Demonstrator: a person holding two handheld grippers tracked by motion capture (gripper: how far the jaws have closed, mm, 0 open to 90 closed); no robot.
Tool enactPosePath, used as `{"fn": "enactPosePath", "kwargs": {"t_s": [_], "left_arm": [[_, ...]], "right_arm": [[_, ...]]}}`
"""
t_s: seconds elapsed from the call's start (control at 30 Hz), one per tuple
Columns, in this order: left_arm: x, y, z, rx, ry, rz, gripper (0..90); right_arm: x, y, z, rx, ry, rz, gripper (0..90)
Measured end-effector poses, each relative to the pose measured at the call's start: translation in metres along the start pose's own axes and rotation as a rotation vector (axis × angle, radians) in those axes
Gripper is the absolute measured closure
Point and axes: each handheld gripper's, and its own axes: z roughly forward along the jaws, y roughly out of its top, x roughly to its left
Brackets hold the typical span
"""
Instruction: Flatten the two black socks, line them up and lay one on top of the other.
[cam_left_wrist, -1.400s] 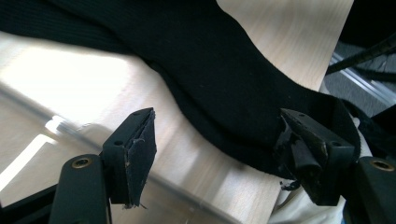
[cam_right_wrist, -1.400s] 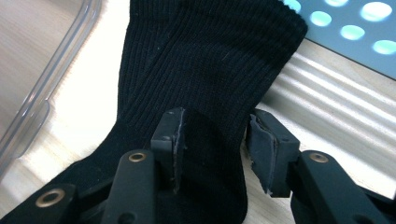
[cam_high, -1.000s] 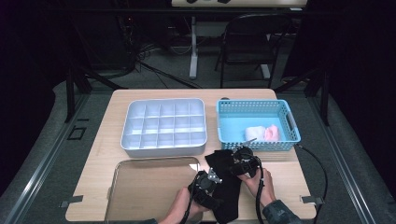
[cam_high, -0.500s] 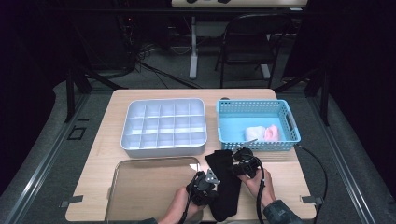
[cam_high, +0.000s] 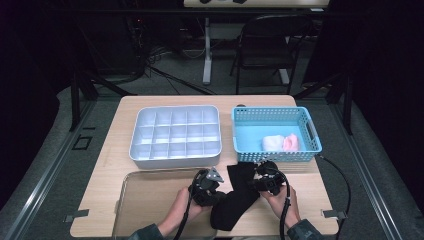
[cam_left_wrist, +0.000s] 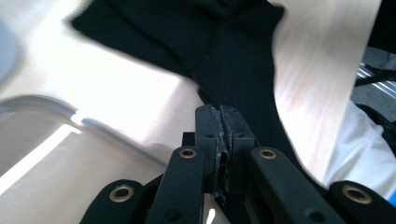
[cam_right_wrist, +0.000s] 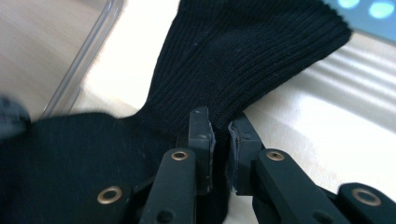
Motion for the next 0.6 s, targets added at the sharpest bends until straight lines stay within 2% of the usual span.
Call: {"fn": "enactPosePath", "kwargs": {"t_s": [0.03,0.2,0.3,0.33,0.37,0.43,0.57,0.6], "left_arm": [[0.002,0.002,-0.001,0.011,0.015,0.011,86.9],[0.013,0.007,-0.002,0.017,0.026,-0.001,87.1],[0.024,0.006,0.002,0.055,0.041,-0.015,87.0],[0.026,0.004,0.002,0.057,0.03,-0.028,83.6],[0.027,0.003,0.001,0.064,0.028,-0.035,76.2],[0.026,0.0,-0.003,0.058,0.024,-0.041,69.8],[0.025,-0.006,-0.012,0.062,0.011,-0.048,53.7],[0.024,-0.009,-0.015,0.072,0.011,-0.045,53.7]], "right_arm": [[0.0,-0.002,-0.001,-0.004,0.0,0.009,81.3],[0.005,-0.01,-0.003,-0.011,0.008,0.029,80.7],[0.011,-0.017,0.0,0.011,0.009,0.029,74.9],[0.011,-0.018,-0.001,0.007,0.012,0.025,72.0],[0.01,-0.018,-0.002,0.001,0.014,0.025,68.1],[0.007,-0.018,-0.006,-0.013,0.005,0.018,58.1],[0.003,-0.013,-0.022,-0.052,-0.02,-0.03,48.3],[0.003,-0.013,-0.022,-0.052,-0.02,-0.03,48.3]]}}
